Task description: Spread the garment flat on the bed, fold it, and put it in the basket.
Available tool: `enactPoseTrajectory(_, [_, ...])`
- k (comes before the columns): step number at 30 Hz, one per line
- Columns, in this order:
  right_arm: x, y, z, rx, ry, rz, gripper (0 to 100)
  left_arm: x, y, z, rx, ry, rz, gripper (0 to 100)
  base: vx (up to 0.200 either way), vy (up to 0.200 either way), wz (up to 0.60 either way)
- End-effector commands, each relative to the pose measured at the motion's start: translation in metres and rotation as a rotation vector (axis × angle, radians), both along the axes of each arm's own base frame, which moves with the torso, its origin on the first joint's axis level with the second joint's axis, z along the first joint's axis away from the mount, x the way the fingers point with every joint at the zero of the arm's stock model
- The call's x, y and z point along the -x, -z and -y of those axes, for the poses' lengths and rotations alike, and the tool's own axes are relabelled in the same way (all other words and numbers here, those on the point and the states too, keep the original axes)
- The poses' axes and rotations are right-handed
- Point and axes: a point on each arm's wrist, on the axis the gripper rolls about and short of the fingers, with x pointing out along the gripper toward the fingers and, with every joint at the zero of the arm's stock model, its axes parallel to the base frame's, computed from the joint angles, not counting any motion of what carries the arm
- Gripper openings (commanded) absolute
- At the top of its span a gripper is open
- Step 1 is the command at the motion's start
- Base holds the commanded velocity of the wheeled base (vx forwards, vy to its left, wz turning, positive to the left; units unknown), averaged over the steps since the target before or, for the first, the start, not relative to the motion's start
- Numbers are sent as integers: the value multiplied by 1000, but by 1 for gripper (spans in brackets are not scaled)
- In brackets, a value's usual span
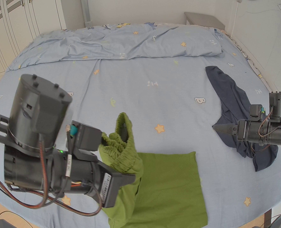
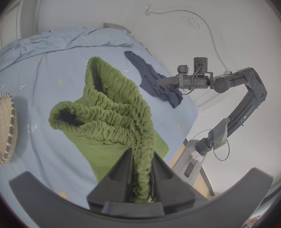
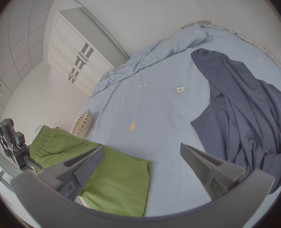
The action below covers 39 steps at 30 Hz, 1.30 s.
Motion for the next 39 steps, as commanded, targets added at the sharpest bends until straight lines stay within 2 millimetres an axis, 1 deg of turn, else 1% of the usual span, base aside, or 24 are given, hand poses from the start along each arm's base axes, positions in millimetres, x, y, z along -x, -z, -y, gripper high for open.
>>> enactPoseTrajectory(1, [1, 0, 0, 1, 0, 1, 100, 0, 16, 24, -19, 28, -35, 0, 0, 0, 0])
enactPoseTrajectory(2, [1, 0, 0, 1, 0, 1, 100, 0, 24, 32, -27, 23, -33, 0, 0, 0, 0])
enactPoseTrajectory(3, [1, 0, 0, 1, 0, 1, 100, 0, 24, 33, -28, 23, -30, 0, 0, 0, 0])
enactPoseTrajectory(5, [0, 0, 0, 1, 0, 0, 100, 0, 34, 41, -49, 21, -26, 0, 0, 0, 0])
enactPoseTrajectory(9, [1, 1, 0, 2, -1, -1, 100, 2, 41, 48, -58, 33, -34, 0, 0, 0, 0])
enactPoseTrajectory(12, [0, 1, 0, 2, -1, -1, 100, 1, 50, 56, -73, 44, -45, 0, 0, 0, 0])
enactPoseTrajectory(16, [0, 2, 0, 3, -1, -4, 100, 3, 53, 60, -61, 56, -41, 0, 0, 0, 0])
enactPoseTrajectory(23, [0, 3, -2, 5, -8, -7, 100, 6, 57, 71, 31, 82, 9, 0, 0, 0, 0])
enactPoseTrajectory(28, [0, 3, -2, 8, -4, -5, 100, 11, 62, 75, 34, 106, 9, 0, 0, 0, 0])
enactPoseTrajectory(32, [0, 3, -2, 9, -3, -7, 100, 17, 68, 84, 23, 135, 3, 0, 0, 0, 0])
enactPoseTrajectory(39, [0, 4, -2, 9, -4, -8, 100, 14, 72, 90, 47, 132, 12, 0, 0, 0, 0])
